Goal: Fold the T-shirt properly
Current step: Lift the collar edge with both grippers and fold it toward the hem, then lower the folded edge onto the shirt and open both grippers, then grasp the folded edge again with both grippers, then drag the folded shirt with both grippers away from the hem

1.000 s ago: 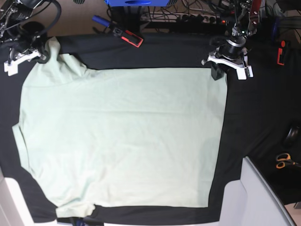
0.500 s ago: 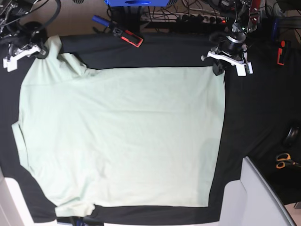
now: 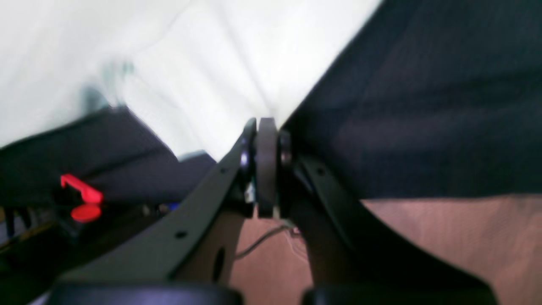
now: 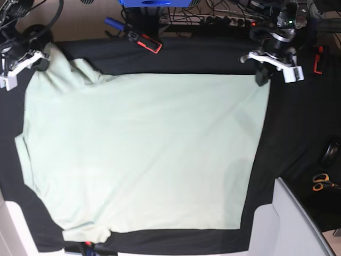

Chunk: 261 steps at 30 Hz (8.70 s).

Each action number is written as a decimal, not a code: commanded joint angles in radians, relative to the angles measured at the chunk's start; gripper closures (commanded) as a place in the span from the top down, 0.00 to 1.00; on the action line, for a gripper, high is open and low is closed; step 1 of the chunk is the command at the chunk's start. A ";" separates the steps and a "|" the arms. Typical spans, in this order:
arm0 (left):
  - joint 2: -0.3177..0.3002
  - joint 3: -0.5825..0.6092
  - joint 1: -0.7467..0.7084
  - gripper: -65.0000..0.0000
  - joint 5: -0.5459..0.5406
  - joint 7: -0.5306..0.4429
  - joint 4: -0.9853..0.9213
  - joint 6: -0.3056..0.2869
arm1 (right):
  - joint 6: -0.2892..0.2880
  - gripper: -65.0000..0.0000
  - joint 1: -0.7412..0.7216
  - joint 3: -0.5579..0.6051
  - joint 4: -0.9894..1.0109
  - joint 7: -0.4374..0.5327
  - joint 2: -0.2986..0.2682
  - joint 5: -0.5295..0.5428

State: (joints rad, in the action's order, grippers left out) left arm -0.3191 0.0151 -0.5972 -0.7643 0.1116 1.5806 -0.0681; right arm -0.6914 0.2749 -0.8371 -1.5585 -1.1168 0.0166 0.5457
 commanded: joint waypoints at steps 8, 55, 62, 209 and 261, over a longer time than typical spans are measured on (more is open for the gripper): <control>-0.015 -0.028 -0.027 0.00 -0.007 -0.023 0.053 0.001 | -0.007 0.00 -0.003 0.002 -0.099 -0.050 -0.014 0.014; 0.073 -0.027 0.359 0.00 -0.005 0.132 -0.131 0.050 | -0.007 0.00 -0.469 0.111 0.344 -0.055 -0.232 0.006; 0.073 -0.028 0.403 0.00 -0.005 0.132 -0.164 0.052 | -0.007 0.00 -0.509 0.203 0.419 0.020 -0.258 0.006; 0.108 -0.096 0.363 0.70 -0.013 0.133 -0.230 0.072 | 0.260 0.00 -0.567 0.335 1.033 0.553 -0.356 0.501; 0.154 -0.076 0.639 0.00 -0.157 0.130 -0.626 0.072 | 0.260 0.00 -0.561 0.336 1.033 0.553 -0.355 0.501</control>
State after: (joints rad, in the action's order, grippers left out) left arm -0.1505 -0.0582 0.0422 -0.9287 0.2348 0.9497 -0.0326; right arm -0.4149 -0.2653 -0.5014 -0.5140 -0.5735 -0.3191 1.0286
